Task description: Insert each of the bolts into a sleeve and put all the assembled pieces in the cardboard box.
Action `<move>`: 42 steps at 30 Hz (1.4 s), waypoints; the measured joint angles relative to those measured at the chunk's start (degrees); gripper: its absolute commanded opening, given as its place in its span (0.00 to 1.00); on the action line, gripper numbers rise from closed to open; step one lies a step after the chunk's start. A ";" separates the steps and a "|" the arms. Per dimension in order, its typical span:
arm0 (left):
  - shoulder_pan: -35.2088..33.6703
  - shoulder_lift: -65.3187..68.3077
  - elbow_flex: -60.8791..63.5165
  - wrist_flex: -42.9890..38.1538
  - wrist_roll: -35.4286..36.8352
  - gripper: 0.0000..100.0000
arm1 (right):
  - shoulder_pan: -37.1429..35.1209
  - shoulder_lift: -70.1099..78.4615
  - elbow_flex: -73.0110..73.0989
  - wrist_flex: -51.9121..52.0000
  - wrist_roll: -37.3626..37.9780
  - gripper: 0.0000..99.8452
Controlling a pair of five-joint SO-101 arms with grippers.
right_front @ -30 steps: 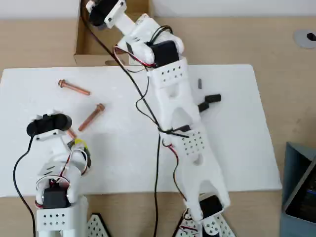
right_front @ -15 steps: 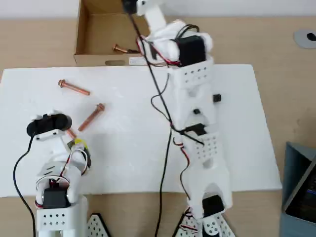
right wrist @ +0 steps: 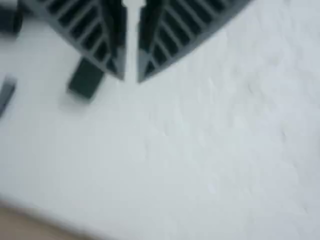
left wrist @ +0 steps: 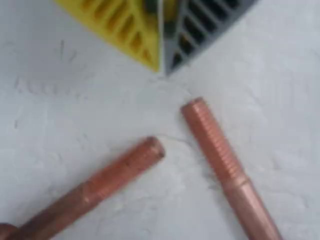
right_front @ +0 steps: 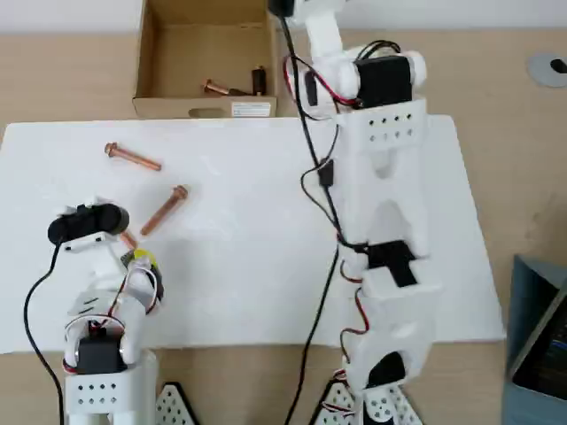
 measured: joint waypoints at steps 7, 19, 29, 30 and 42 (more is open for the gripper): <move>0.00 0.00 0.00 0.00 0.00 0.00 | 2.37 -1.32 16.53 0.00 -5.63 0.01; 0.00 0.00 0.00 0.00 0.00 0.00 | 2.37 -1.32 34.73 -9.49 -1.93 0.01; 0.00 0.00 0.00 0.00 0.00 0.00 | 2.29 2.81 34.73 -11.96 0.53 0.20; 0.00 0.00 0.00 0.00 0.00 0.00 | 2.37 4.04 34.29 -11.96 0.53 0.20; 0.00 0.00 0.00 0.00 0.00 0.00 | 2.29 16.88 22.33 -11.96 0.53 0.17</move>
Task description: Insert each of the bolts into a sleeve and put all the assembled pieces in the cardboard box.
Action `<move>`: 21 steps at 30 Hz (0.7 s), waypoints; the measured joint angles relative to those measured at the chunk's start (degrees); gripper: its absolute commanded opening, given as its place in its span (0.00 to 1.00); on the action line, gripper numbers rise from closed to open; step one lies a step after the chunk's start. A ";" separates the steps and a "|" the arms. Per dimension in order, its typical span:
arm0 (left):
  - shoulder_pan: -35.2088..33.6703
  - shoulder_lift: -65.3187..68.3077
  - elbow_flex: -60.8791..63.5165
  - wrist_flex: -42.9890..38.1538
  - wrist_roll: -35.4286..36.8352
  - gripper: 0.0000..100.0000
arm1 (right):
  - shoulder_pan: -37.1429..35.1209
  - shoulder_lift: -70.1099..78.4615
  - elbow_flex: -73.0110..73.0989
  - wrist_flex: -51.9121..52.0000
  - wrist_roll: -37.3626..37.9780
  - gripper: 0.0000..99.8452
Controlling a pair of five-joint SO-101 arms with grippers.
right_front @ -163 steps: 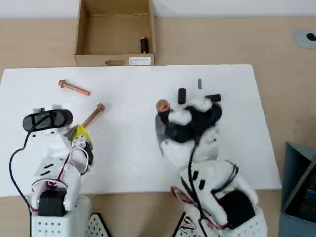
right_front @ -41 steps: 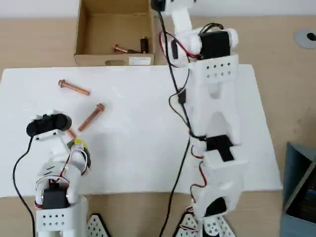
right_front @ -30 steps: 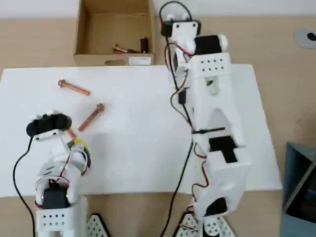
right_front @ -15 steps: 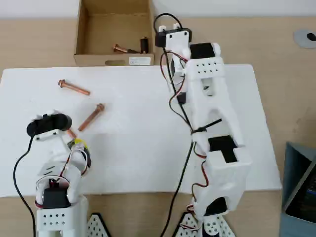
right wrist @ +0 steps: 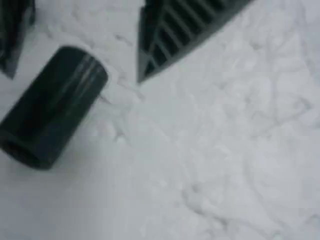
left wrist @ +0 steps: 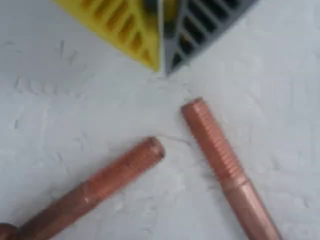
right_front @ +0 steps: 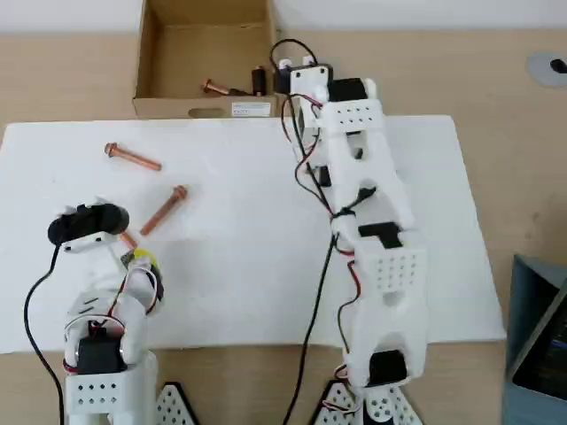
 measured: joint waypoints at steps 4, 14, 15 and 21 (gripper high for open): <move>0.00 0.00 0.00 0.00 0.00 0.00 | 0.00 2.73 -2.29 0.00 0.00 0.17; -0.35 0.00 0.00 0.00 0.00 0.00 | 0.70 8.18 -4.84 0.00 0.00 0.17; -0.35 0.00 0.00 0.00 0.00 0.00 | 0.88 8.44 -5.01 0.00 0.00 0.17; -0.35 0.00 0.00 0.00 0.00 0.00 | 1.32 9.85 -6.24 0.18 -0.09 0.03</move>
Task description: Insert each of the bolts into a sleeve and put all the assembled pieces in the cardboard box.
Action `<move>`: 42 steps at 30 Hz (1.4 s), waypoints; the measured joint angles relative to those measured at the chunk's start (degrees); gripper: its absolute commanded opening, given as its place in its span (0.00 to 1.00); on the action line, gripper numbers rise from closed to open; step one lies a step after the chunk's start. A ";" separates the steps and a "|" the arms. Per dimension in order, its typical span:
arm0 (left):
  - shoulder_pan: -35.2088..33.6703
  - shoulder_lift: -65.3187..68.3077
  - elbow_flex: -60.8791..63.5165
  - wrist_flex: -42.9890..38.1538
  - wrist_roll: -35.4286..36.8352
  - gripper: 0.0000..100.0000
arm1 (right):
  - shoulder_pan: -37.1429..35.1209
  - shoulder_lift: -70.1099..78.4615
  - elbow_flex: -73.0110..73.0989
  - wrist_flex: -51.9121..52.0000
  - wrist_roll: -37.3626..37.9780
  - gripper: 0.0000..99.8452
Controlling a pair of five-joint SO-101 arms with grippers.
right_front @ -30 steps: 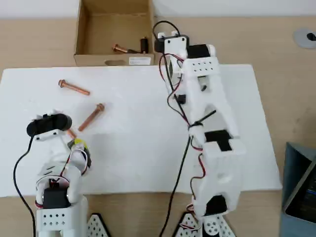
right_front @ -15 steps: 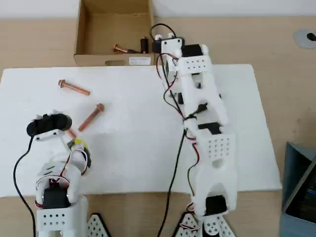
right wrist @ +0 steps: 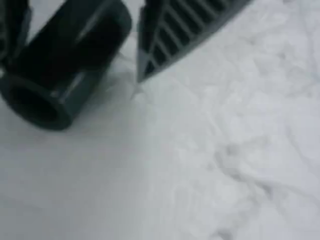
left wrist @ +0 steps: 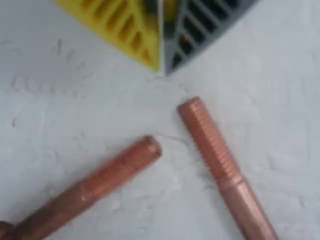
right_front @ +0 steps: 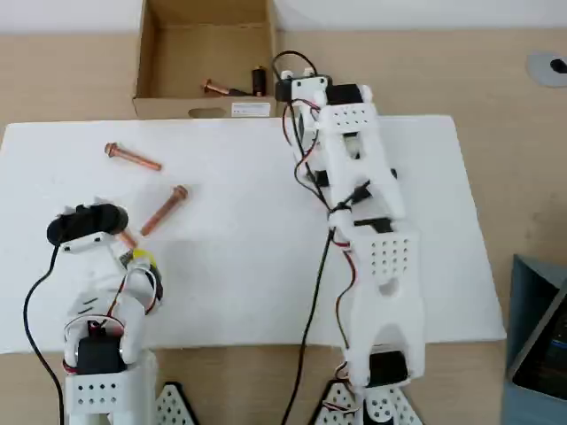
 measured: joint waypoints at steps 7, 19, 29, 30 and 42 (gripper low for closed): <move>0.00 0.00 0.00 0.00 0.00 0.00 | 1.49 1.05 -1.14 0.79 0.00 0.01; 0.00 0.00 0.00 0.00 0.00 0.00 | 1.23 1.49 -14.77 11.34 0.00 0.01; 0.00 0.00 0.00 0.00 0.00 0.00 | 1.14 -12.75 -11.69 11.60 0.44 0.01; 0.00 0.00 0.00 0.00 0.00 0.00 | 1.14 -15.21 -10.02 11.60 0.79 0.01; 0.00 0.00 0.00 0.00 0.00 0.00 | 2.02 -48.53 15.65 11.78 2.11 0.01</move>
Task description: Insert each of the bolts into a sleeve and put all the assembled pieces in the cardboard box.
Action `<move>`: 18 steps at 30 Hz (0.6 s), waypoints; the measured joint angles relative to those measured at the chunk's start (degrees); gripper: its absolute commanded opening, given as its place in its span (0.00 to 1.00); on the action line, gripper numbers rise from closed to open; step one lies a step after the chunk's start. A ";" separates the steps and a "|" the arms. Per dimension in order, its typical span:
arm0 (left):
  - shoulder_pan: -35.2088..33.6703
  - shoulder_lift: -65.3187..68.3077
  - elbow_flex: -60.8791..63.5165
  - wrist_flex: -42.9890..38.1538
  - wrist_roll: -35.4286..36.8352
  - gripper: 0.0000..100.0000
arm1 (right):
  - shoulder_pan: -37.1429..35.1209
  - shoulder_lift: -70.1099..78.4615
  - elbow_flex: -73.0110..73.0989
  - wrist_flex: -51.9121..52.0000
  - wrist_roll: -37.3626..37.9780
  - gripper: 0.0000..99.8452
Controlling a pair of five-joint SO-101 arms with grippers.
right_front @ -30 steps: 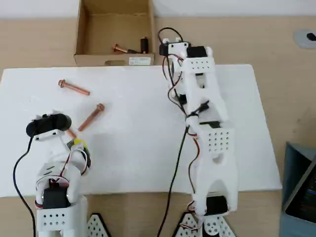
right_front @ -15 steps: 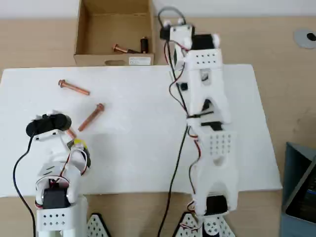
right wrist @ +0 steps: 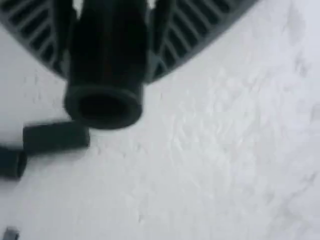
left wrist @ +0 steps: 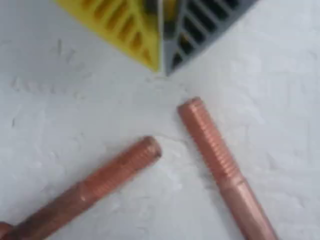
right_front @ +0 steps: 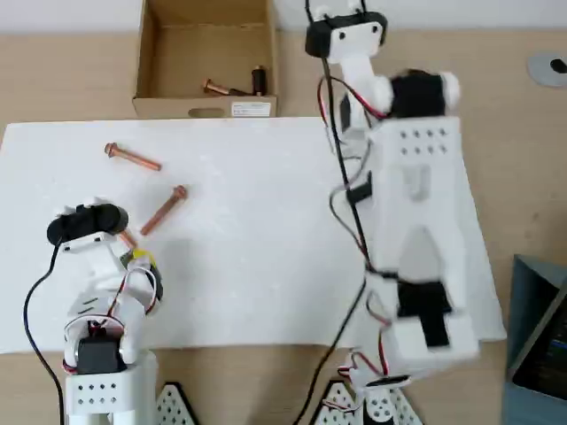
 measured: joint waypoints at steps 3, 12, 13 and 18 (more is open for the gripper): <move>0.00 0.00 0.00 0.00 0.00 0.00 | 0.00 -8.00 8.18 0.00 0.00 0.01; 0.00 0.88 -7.38 6.24 -1.58 0.00 | 4.66 -28.48 28.31 0.00 0.00 0.01; 0.00 1.58 -8.79 7.30 -2.55 0.00 | 5.63 -30.07 29.45 0.00 0.00 0.01; 0.00 11.43 -18.11 8.88 -5.19 0.00 | 11.87 -35.60 34.64 0.00 0.00 0.01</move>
